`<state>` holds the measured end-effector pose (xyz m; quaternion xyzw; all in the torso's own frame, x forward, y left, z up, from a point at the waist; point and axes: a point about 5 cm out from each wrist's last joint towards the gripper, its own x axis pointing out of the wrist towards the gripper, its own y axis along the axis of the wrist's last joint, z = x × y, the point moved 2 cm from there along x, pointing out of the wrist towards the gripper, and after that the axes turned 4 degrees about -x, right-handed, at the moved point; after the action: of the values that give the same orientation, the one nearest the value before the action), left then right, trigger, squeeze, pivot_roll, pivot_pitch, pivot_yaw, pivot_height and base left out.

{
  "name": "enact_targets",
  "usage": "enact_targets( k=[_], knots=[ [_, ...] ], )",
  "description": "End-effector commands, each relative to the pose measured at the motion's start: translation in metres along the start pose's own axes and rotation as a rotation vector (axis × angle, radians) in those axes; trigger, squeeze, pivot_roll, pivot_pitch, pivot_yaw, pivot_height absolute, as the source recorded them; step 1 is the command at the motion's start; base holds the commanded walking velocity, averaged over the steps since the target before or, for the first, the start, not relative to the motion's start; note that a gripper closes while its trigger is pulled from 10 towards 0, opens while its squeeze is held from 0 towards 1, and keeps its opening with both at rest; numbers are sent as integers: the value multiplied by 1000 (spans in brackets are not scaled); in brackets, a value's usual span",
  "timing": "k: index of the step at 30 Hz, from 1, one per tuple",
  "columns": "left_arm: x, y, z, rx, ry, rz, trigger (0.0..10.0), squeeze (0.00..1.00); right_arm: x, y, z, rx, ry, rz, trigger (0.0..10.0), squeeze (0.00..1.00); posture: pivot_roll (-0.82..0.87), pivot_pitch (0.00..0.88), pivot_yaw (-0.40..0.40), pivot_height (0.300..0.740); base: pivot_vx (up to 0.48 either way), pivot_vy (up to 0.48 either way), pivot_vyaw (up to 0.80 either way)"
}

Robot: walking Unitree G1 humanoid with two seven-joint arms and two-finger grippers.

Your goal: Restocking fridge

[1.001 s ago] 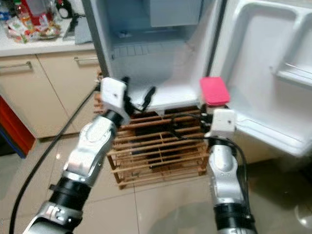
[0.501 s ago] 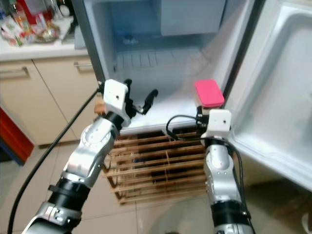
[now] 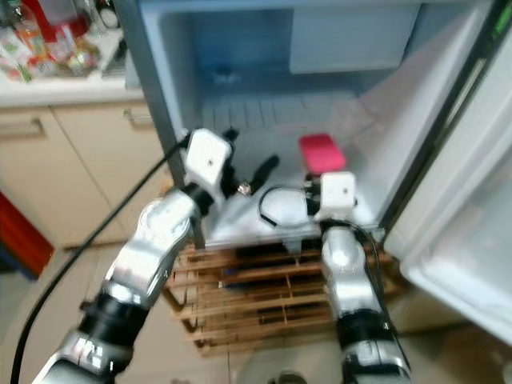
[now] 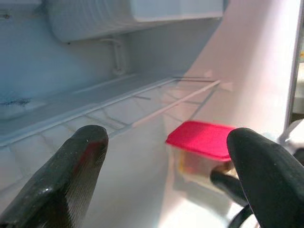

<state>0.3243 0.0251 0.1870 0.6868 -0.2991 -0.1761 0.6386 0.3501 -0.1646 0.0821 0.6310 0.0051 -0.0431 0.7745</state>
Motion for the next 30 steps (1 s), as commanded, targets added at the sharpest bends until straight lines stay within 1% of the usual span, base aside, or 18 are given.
enact_targets(
  k=[1,6,7,9,10,14,15,16,17,18,19,20,21,22,23,24,27,30],
  knots=[
    [-5,2,-3,5,9,-6,10000,0,6,7,-13,-10,39,3,0,0,-58,0,6,740,0,0,0],
    [-12,3,1,4,-18,-25,10000,0,10,7,-19,10,56,-4,0,0,-41,0,2,740,0,0,0],
    [-17,-1,7,-19,-80,-62,10000,0,14,7,-22,13,61,-16,0,0,-28,0,-2,740,0,0,0],
    [-21,-3,11,-23,-121,-87,10000,0,15,8,-24,14,63,-21,0,0,-28,0,-2,740,0,0,0],
    [-26,-8,13,-17,-156,-139,10000,0,18,9,-26,11,67,-22,0,0,-14,10,-6,740,0,0,0],
    [-67,-24,15,-52,-281,-330,10000,0,24,19,-47,-31,107,-14,0,0,47,68,-13,740,0,0,0],
    [-75,-25,15,-54,-282,-351,10000,0,25,20,-50,-36,109,-14,0,0,62,83,-11,740,0,0,0],
    [-75,-25,15,-54,-282,-351,10000,0,25,20,-50,-36,109,-14,0,0,62,83,-11,740,0,0,0],
    [-94,-28,10,-72,-263,-402,10000,0,26,23,-59,-41,120,-20,0,0,100,118,-12,740,0,0,0],
    [-104,-31,7,-82,-249,-435,10000,0,27,25,-64,-40,130,-26,0,0,120,136,-12,740,0,0,0],
    [-104,-31,7,-82,-249,-435,10000,0,27,25,-64,-40,130,-26,0,0,120,136,-12,740,0,0,0],
    [-120,-34,5,-97,-229,-484,10000,0,27,27,-72,-36,144,-31,0,0,155,162,-16,740,0,0,0],
    [-120,-34,5,-97,-229,-484,10000,0,27,27,-72,-36,144,-31,0,0,155,162,-16,740,0,0,0],
    [-125,-34,5,-102,-223,-501,10000,0,27,27,-75,-35,148,-29,0,0,155,162,-16,740,0,0,0],
    [-142,-33,4,-114,-186,-548,10000,0,26,29,-82,-30,159,-32,0,0,198,193,-15,740,0,0,0],
    [-142,-33,4,-114,-186,-548,10000,0,26,29,-82,-30,159,-32,0,0,198,193,-15,740,0,0,0],
    [-161,-28,5,-132,-144,-580,10000,0,26,31,-89,-31,166,-31,0,0,246,225,-9,740,0,0,0],
    [-177,-26,9,-155,-122,-617,10000,0,27,36,-92,-68,155,-11,0,0,269,252,-4,740,0,0,0]
  ],
)
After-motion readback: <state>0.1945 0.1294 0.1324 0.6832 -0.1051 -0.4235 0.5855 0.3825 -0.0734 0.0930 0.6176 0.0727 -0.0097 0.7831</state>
